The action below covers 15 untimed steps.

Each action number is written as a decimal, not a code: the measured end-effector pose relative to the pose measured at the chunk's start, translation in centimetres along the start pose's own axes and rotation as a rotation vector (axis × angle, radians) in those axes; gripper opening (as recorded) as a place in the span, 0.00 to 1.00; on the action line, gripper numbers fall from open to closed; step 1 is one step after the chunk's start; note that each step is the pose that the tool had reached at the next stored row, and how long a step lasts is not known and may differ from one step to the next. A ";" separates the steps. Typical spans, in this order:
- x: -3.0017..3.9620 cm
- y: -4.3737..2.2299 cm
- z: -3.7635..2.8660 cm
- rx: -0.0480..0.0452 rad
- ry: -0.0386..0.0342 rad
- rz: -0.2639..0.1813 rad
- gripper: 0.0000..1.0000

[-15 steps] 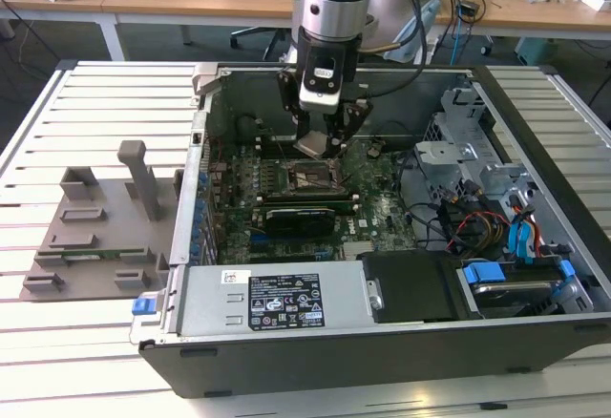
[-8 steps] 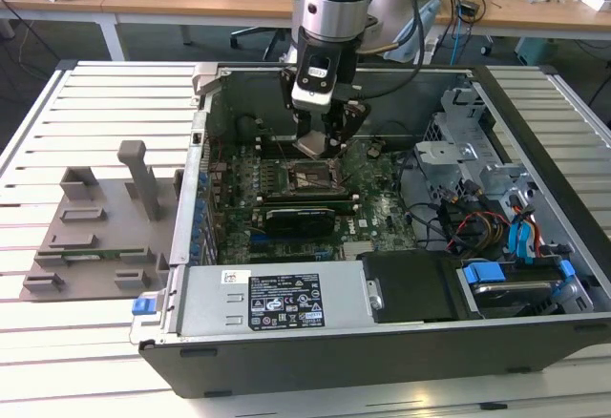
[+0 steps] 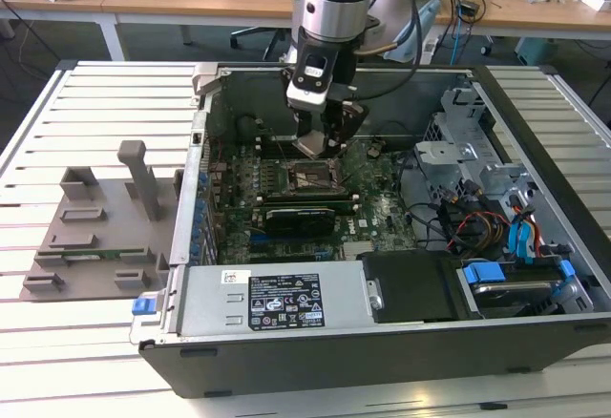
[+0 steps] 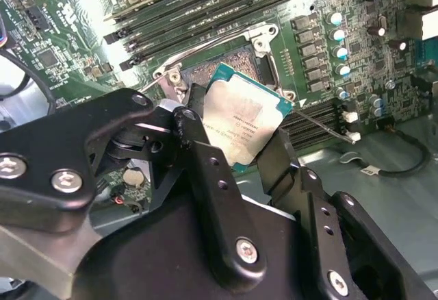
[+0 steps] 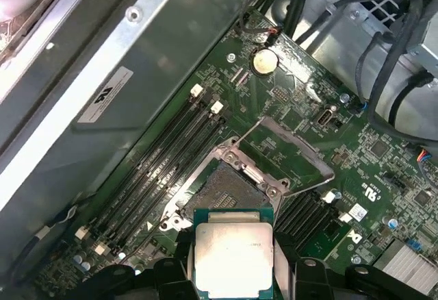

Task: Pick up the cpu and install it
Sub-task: 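Place the cpu into insertion slot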

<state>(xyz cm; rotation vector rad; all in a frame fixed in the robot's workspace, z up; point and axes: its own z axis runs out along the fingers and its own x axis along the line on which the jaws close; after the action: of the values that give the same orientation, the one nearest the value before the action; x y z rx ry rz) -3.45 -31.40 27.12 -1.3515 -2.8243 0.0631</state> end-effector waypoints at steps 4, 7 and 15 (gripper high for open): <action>0.00 0.00 0.01 0.0003 0.0015 0.035 0.55; 0.00 0.00 0.01 0.0004 0.0022 0.053 0.55; 0.00 0.00 0.02 0.0009 0.0045 0.111 0.55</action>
<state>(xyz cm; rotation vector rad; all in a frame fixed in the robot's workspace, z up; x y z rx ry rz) -3.45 -31.40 27.10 -1.5050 -2.7431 0.0620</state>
